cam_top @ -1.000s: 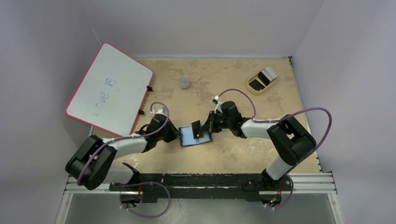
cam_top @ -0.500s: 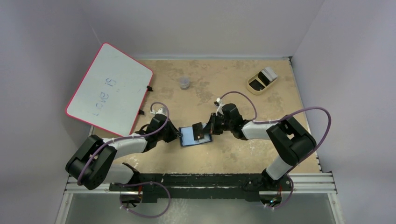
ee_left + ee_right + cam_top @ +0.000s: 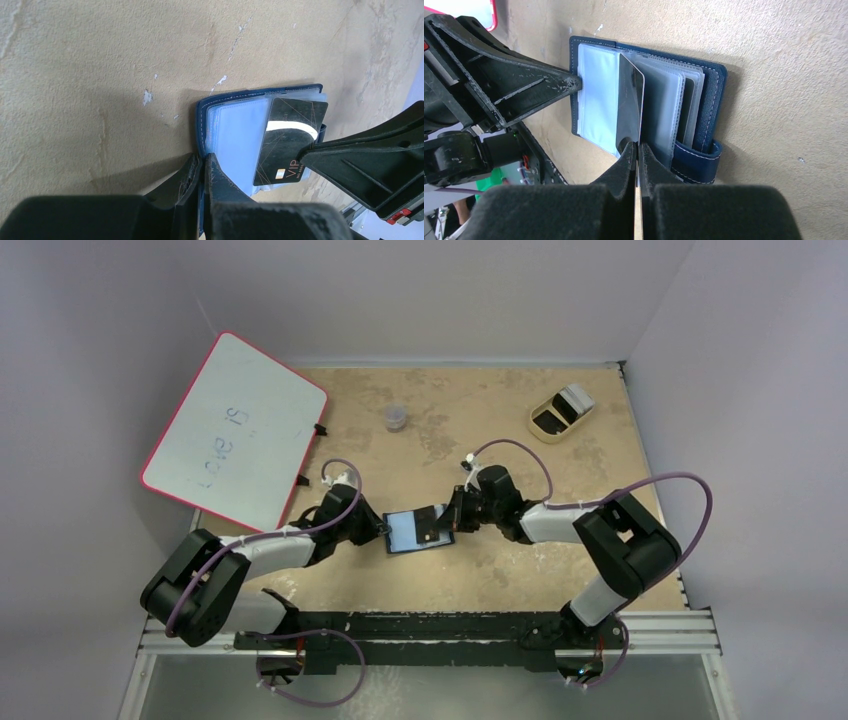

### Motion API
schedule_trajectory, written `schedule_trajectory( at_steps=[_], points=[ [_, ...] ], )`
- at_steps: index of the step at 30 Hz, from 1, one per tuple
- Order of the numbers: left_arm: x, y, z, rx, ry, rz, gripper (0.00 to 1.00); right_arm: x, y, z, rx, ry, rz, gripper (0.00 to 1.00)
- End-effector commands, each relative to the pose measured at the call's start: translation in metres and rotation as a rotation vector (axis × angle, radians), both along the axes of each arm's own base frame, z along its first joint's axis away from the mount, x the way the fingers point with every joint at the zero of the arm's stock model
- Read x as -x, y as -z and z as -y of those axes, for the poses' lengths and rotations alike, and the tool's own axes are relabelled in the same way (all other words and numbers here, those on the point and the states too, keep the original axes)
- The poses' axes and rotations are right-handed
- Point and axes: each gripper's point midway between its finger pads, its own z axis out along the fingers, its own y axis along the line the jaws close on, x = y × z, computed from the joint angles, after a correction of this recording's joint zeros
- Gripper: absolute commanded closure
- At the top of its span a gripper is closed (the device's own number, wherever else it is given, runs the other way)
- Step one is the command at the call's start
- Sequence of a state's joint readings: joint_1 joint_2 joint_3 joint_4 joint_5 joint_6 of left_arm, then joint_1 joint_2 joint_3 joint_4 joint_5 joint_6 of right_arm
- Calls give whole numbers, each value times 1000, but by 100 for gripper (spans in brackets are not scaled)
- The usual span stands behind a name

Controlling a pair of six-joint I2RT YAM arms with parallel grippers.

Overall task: Put the credit cards into the card holder
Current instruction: Insert the credit card into the card holder.

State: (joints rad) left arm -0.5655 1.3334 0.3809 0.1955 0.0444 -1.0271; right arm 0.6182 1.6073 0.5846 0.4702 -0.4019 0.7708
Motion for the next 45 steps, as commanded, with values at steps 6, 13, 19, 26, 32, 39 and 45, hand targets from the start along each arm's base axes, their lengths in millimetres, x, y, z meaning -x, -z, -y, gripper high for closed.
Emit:
schedule_trajectory(
  at_steps=[6,13,19,26,32,39,45],
  points=[
    [4,13,-11,-52,-28,-19,100,4,14,0,39,-25,-22,100],
    [4,12,-11,-52,-26,-18,100,4,19,1,71,-51,-33,100],
    [3,10,-9,-43,-27,-14,100,5,18,-7,48,-62,-41,100],
    [3,10,-10,-44,-29,-16,100,12,21,-20,18,-86,-72,100],
    [3,10,-10,-44,-29,-16,100,22,22,-8,69,-71,-115,100],
    [4,9,-11,-50,-30,-12,100,19,23,4,144,-54,-117,100],
    [1,5,-8,-40,-13,11,100,16,34,8,229,-106,-128,100]
  ],
)
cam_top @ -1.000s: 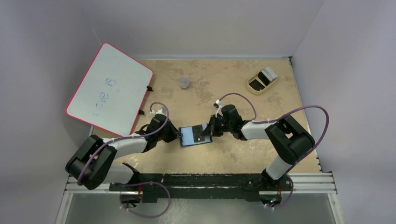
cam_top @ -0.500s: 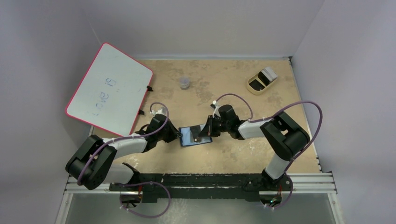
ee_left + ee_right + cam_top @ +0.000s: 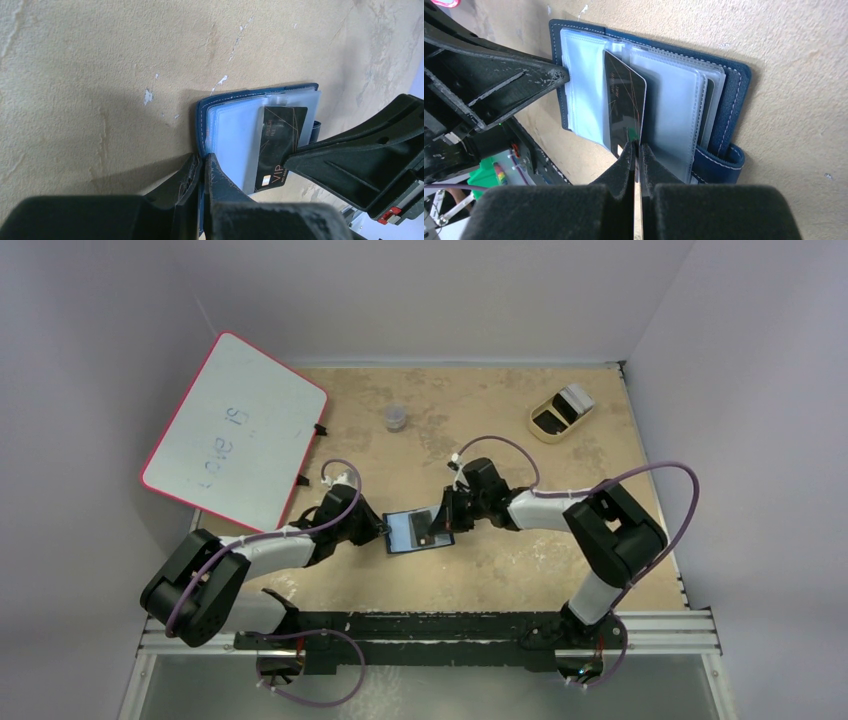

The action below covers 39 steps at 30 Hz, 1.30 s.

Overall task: Put the credit cards into the card holder
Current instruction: Insert the credit card into the card holder.

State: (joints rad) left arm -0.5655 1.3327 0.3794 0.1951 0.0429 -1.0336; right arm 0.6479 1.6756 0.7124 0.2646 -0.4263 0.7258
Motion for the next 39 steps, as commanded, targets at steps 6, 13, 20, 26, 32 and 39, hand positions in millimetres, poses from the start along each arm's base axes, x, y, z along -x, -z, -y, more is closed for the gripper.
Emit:
schedule_trajectory(
  at_steps=[6,13,20,26,32,39],
  points=[
    [-1,0,-2,-30,21,33,100,4,32,18,199,-92,-39,100],
    [-3,-6,2,-3,25,43,100,-3,18,2,147,-115,-6,93],
    [-3,-9,2,3,19,47,100,-13,0,8,186,-78,48,68],
    [-3,-10,2,10,16,49,100,-28,-9,5,199,-44,99,62],
    [-3,-9,2,10,19,47,100,-32,-7,-1,186,-54,100,61],
    [-2,-8,2,11,18,45,100,-27,-5,-18,147,-91,95,62]
  ],
)
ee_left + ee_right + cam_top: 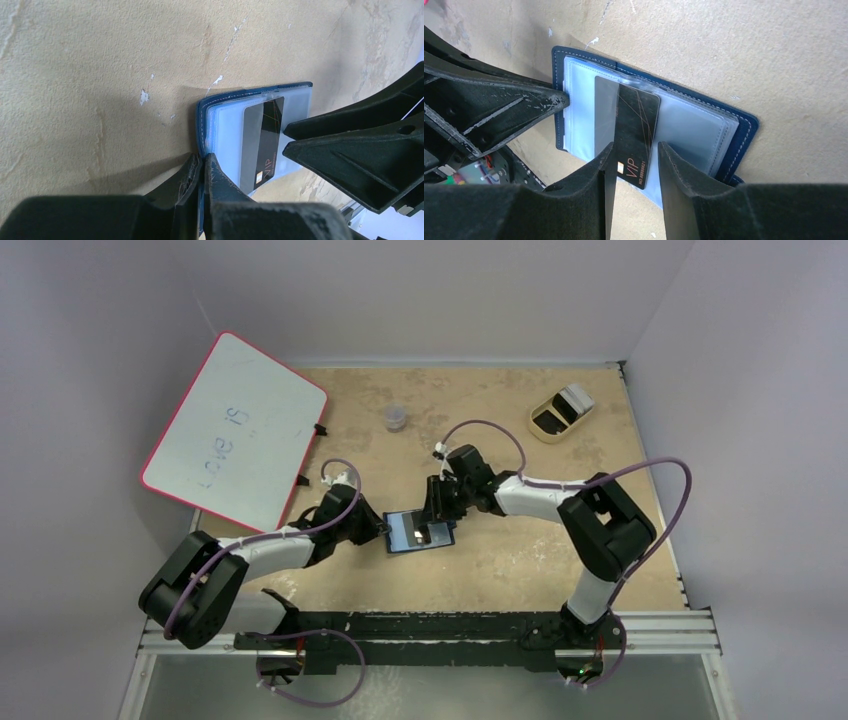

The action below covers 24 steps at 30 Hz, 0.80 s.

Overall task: Put the credit cards into the card holder
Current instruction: Insert the credit card into the card holder.

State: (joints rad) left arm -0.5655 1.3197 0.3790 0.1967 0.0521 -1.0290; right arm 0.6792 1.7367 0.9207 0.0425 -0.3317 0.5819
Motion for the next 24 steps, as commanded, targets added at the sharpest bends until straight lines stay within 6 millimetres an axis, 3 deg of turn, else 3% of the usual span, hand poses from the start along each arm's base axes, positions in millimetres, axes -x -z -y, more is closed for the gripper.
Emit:
schedule_trajectory(
  at_steps=[1,12,24],
  points=[
    [-2,-5,1,1,8,36,100,-1,3,-11,7,-26,12,62],
    [-4,-7,3,14,11,43,100,13,-12,-44,-95,-75,15,66],
    [-3,-9,8,28,40,44,100,16,-14,-51,-139,-100,26,68]
  ],
)
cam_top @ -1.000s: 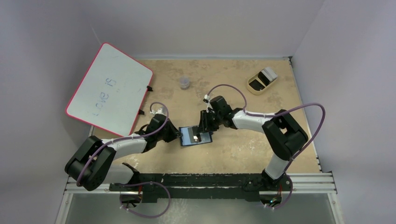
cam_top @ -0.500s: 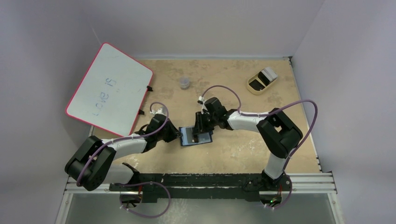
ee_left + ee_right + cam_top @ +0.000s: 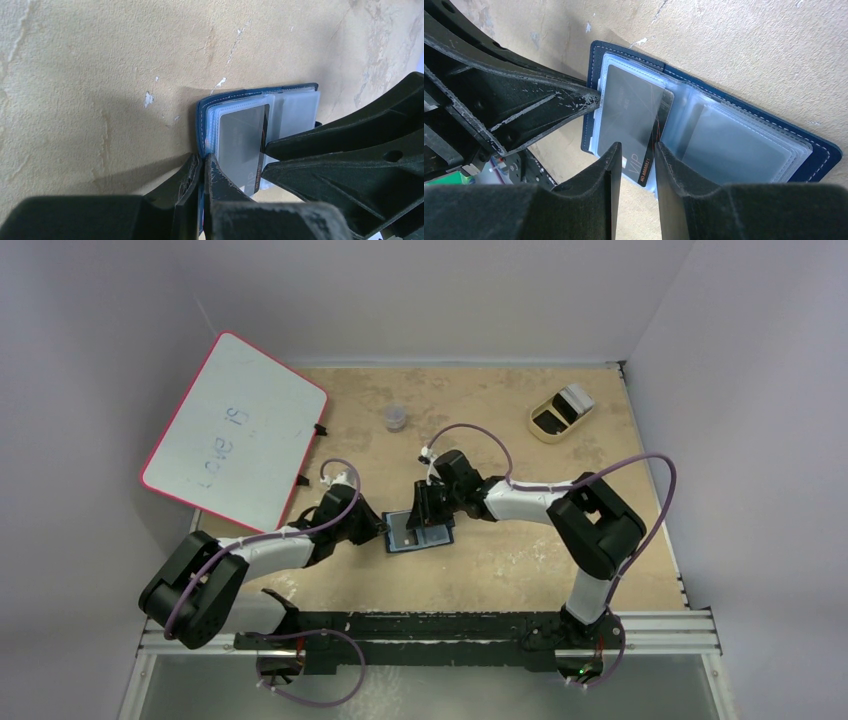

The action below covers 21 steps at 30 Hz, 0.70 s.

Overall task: Put the credit cards into the card holder
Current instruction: Insert the credit card into the card holder.

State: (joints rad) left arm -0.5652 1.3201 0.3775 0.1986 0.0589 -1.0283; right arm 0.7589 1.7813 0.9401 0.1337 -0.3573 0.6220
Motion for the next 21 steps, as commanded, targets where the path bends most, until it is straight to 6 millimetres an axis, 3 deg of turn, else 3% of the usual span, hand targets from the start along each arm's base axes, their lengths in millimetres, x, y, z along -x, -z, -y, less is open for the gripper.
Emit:
schedule_trajectory(
  at_steps=[1,9,13,16,19,21],
  points=[
    [-4,-9,7,21,35,46,100,2,-11,-13,-63,-40,15,68],
    [-4,-14,-1,-15,16,50,82,-3,-15,13,59,-1,60,64],
    [-7,-24,-6,-30,-12,70,73,-30,-45,21,77,30,169,62],
    [-9,-37,-9,-34,-26,92,65,-54,-63,37,114,83,250,61],
    [-12,-52,-13,-47,-35,123,50,-79,-79,50,133,122,321,59],
    [-14,-66,-14,-48,-34,151,47,-99,-87,65,167,144,369,59]
  ],
)
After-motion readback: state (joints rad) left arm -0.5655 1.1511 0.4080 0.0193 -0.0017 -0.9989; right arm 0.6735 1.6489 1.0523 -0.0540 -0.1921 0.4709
